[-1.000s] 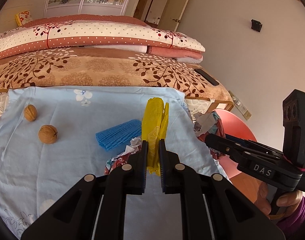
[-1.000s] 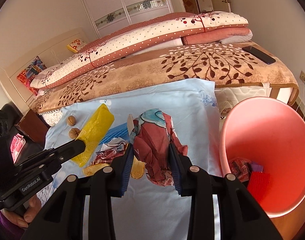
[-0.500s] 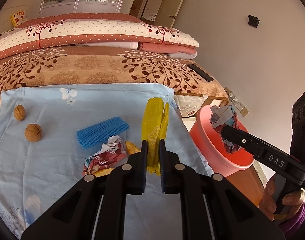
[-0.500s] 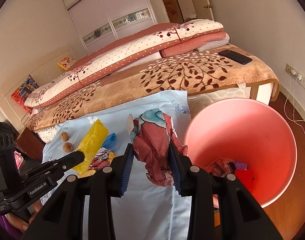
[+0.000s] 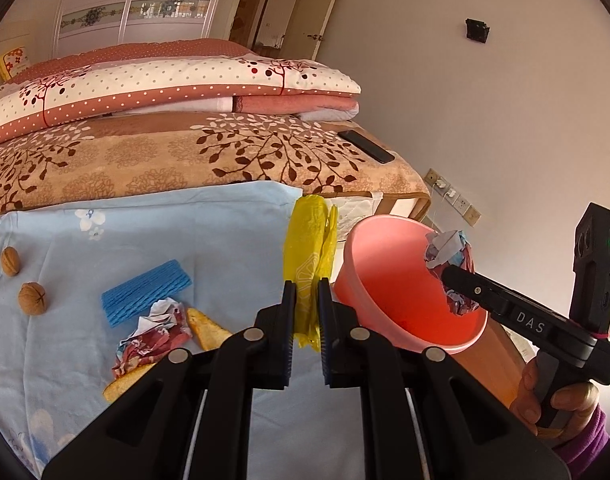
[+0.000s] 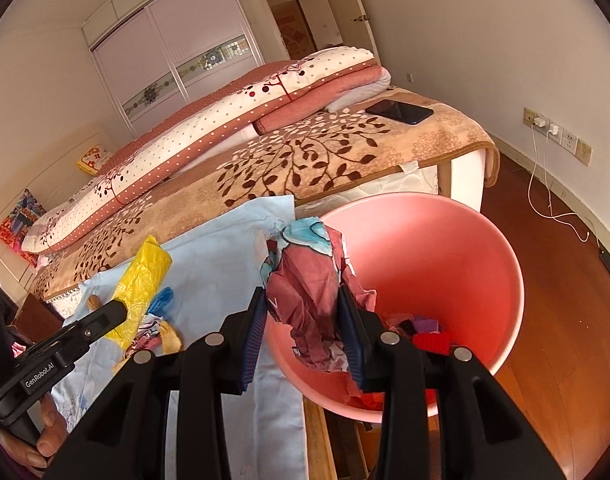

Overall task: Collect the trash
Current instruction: 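Carry the yellow bag and pink paper over the pink bucket with both tools, then open both tools to drop the yellow bag and pink paper into the bucket, then withdraw both tools from the bucket back over the bedsheet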

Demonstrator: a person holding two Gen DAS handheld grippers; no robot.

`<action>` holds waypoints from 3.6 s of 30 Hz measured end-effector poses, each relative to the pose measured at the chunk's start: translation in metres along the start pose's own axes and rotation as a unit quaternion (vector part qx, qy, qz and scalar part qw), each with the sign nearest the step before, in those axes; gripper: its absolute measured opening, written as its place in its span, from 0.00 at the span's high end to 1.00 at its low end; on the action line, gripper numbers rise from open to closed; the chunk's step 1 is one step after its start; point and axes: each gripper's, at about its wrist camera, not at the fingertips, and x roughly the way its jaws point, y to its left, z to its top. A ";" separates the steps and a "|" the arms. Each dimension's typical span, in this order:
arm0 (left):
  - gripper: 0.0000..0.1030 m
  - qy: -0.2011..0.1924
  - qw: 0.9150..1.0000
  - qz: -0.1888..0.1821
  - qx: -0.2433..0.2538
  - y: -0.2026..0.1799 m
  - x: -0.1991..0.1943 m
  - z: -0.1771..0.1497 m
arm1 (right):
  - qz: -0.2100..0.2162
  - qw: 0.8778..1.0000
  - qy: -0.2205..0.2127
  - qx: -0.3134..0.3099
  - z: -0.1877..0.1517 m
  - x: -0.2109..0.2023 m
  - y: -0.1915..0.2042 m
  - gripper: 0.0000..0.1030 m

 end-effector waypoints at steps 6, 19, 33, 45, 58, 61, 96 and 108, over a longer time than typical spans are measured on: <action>0.90 0.002 1.000 -0.015 0.016 -0.021 0.012 0.004 | -0.020 1.000 -0.007 0.009 -0.001 -0.004 -0.016 0.66; 0.90 0.009 0.997 -0.043 0.058 -0.063 0.033 0.008 | -0.044 0.998 -0.015 0.039 -0.005 -0.010 -0.048 0.65; 0.89 0.029 0.994 -0.063 0.087 -0.099 0.061 0.007 | -0.062 0.996 -0.014 0.058 -0.008 -0.009 -0.068 0.65; 0.67 0.045 0.994 -0.069 0.075 -0.101 0.070 0.007 | -0.071 0.996 -0.023 0.056 -0.009 -0.011 -0.068 0.63; 0.67 0.025 0.995 -0.057 0.072 -0.089 0.052 0.008 | -0.081 0.995 -0.038 0.046 -0.009 -0.015 -0.060 0.51; 0.67 0.018 0.996 -0.053 0.066 -0.082 0.046 0.010 | -0.080 0.995 -0.039 0.042 -0.008 -0.017 -0.056 0.51; 0.67 -0.008 0.997 0.080 0.018 0.074 -0.045 -0.034 | 0.028 0.998 0.008 -0.055 -0.043 0.013 0.073 0.51; 0.67 0.044 0.996 0.083 -0.004 0.110 -0.036 -0.057 | 0.035 0.995 0.041 -0.080 -0.052 0.031 0.090 0.51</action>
